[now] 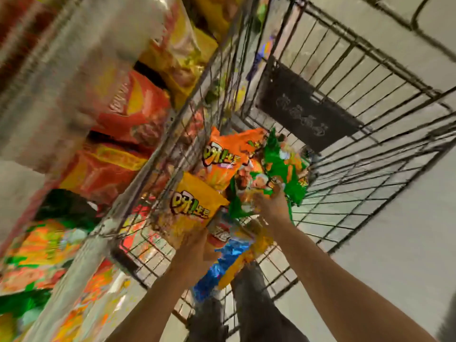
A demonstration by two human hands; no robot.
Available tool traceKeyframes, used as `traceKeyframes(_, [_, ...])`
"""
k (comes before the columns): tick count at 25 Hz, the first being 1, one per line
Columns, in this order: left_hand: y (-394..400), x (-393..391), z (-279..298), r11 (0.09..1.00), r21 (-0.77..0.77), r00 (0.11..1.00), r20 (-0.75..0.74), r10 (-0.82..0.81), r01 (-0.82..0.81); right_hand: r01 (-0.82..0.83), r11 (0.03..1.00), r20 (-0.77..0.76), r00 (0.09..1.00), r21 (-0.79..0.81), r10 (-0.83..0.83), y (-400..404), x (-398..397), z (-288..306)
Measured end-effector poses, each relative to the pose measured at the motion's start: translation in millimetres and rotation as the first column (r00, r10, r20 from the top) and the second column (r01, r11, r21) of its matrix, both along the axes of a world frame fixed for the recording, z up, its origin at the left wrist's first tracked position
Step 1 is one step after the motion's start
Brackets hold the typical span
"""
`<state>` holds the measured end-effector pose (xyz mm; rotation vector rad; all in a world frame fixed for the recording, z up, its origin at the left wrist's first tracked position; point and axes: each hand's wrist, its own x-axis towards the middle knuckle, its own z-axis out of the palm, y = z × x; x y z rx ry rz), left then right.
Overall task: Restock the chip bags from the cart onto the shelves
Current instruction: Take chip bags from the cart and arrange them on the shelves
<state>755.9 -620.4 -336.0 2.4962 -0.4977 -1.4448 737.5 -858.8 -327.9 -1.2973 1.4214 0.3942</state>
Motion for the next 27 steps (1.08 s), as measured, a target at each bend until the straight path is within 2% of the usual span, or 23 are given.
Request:
traceKeyframes(2, [-1.7, 4.2, -8.2, 0.999, 0.011, 0.999, 0.017, 0.033, -0.034, 0.186, 0.978, -0.033, 0.982, 0.092, -0.184, -6.9, 11.7, -14.9])
traceKeyframes(4, [-0.5, 25.4, -14.7, 0.996, 0.019, 0.987, 0.139, 0.080, -0.083, 0.414, 0.886, -0.115, 0.910, 0.210, -0.398, -3.9, 13.4, -27.9])
traceKeyframes(7, [4.4, 69.4, -24.8, 0.974, 0.039, 0.945, 0.253, 0.206, -0.223, 0.609, 0.743, -0.227, 0.793, 0.276, -0.565, 14.1, 5.8, -47.5])
traceKeyframes(10, [7.1, 96.9, -44.9, 0.961, 0.086, 0.957, 0.153, 0.248, -0.262, 0.817, 0.494, -0.312, 0.572, 0.296, -0.759, 26.5, 6.1, -61.6])
traceKeyframes(12, [8.8, 101.4, -59.4, 0.964, 0.098, 0.966, 0.104, 0.236, -0.246, 0.837, 0.390, -0.272, 0.506, 0.383, -0.819, 18.8, 12.1, -66.7])
traceKeyframes(16, [11.3, 95.5, -73.4, 0.952, 0.095, 0.953, 0.114, 0.281, -0.292, 0.827, 0.418, -0.294, 0.534, 0.375, -0.793, 3.8, 14.1, -69.5])
traceKeyframes(19, [10.8, 96.1, -65.7, 0.955, 0.016, 0.950, 0.112, 0.292, -0.296, 0.843, 0.401, -0.338, 0.517, 0.358, -0.786, 2.9, 10.2, -64.8])
traceKeyframes(22, [14.0, 93.6, -43.4, 0.946, -0.084, 0.937, 0.134, 0.323, -0.314, 0.825, 0.385, -0.313, 0.526, 0.414, -0.790, 3.1, 7.3, -54.2])
traceKeyframes(24, [17.8, 87.1, -18.0, 0.905, -0.186, 0.910, 0.096, 0.403, -0.382, 0.799, 0.366, -0.298, 0.539, 0.478, -0.788, 3.3, 3.7, -36.2])
traceKeyframes(27, [24.1, 75.1, 30.5, 0.849, -0.263, 0.878, 0.019, 0.479, -0.458, 0.692, 0.366, -0.246, 0.617, 0.623, -0.747, 3.5, -8.2, -4.8])
